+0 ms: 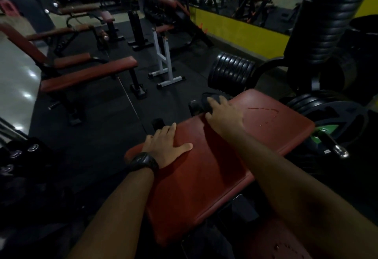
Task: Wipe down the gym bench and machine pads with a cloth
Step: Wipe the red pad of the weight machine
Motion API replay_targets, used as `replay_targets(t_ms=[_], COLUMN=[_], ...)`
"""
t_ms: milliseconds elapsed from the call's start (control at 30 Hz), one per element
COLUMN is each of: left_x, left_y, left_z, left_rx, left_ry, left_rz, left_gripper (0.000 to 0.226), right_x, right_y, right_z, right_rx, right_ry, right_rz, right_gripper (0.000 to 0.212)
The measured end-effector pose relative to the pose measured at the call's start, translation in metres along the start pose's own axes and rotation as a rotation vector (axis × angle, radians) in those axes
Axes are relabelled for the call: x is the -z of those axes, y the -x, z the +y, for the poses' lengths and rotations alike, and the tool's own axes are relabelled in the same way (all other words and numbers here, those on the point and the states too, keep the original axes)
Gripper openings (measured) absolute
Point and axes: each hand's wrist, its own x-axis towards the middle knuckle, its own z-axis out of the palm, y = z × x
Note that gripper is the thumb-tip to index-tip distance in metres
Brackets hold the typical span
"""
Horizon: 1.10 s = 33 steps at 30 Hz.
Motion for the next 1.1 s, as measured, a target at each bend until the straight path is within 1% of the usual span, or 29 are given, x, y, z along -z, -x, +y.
replay_targets(t_ms=[67, 133, 167, 267, 300, 333, 400, 533, 600, 667, 700, 733, 800, 833, 900, 967, 1033, 1100], left_x=[0.0, 0.0, -0.001, -0.001, -0.002, -0.002, -0.002, -0.002, -0.002, -0.002, -0.002, -0.002, -0.001, -0.001, -0.001, -0.001, 0.0, 0.0], left_y=[0.0, 0.0, -0.001, -0.003, -0.003, -0.002, -0.002, -0.001, -0.001, -0.001, -0.001, -0.001, -0.001, -0.001, -0.001, -0.001, 0.001, 0.002], left_z=[0.001, 0.002, 0.002, 0.001, 0.001, 0.001, 0.001, -0.001, -0.001, 0.0, 0.0, -0.001, 0.0, 0.0, 0.0, -0.001, -0.001, 0.0], left_rx=[0.005, 0.014, 0.013, -0.017, -0.021, -0.014, -0.004, -0.016, -0.012, -0.019, -0.024, -0.026, -0.024, -0.021, -0.018, -0.017, -0.017, -0.014], left_ry=[-0.009, -0.027, -0.027, 0.016, 0.014, 0.002, -0.021, -0.011, -0.014, -0.019, -0.014, -0.005, -0.001, -0.008, -0.018, -0.002, 0.006, 0.007], left_rz=[0.004, 0.012, 0.019, 0.051, 0.048, 0.034, 0.005, 0.009, 0.01, 0.018, 0.026, 0.033, 0.031, 0.025, 0.019, 0.01, 0.006, 0.005], left_gripper=[0.105, 0.104, 0.103, 0.098, 0.098, 0.1, 0.104, 0.105, 0.104, 0.103, 0.104, 0.104, 0.105, 0.104, 0.103, 0.103, 0.103, 0.101], right_x=[-0.002, -0.004, -0.004, -0.013, -0.012, -0.01, -0.007, 0.0, 0.008, 0.013, 0.011, 0.008, 0.0, -0.002, -0.001, 0.003, 0.006, 0.008], right_y=[0.012, 0.03, 0.039, 0.05, 0.041, 0.029, 0.005, -0.008, 0.004, 0.023, 0.033, 0.041, 0.043, 0.037, 0.014, -0.006, -0.007, 0.009], right_z=[-0.006, -0.027, -0.039, -0.055, -0.05, -0.043, -0.022, -0.002, -0.013, -0.031, -0.041, -0.048, -0.05, -0.044, -0.022, 0.004, 0.022, 0.02], right_rx=[-0.112, -0.099, -0.034, 0.291, 0.335, 0.331, 0.226, -0.115, -0.171, -0.116, -0.048, 0.039, 0.202, 0.24, 0.183, 0.037, -0.113, -0.205], right_ry=[0.022, 0.029, 0.017, 0.061, 0.052, 0.039, 0.058, 0.059, 0.04, 0.006, -0.012, -0.005, 0.078, 0.086, 0.075, 0.073, 0.067, 0.059], right_rz=[0.045, 0.057, 0.063, 0.109, 0.094, 0.068, 0.019, -0.031, -0.103, -0.099, -0.08, -0.057, -0.007, 0.013, 0.004, -0.023, -0.012, 0.004], right_gripper=[0.063, 0.062, 0.061, 0.059, 0.058, 0.058, 0.058, 0.058, 0.06, 0.051, 0.047, 0.046, 0.053, 0.055, 0.057, 0.057, 0.057, 0.058])
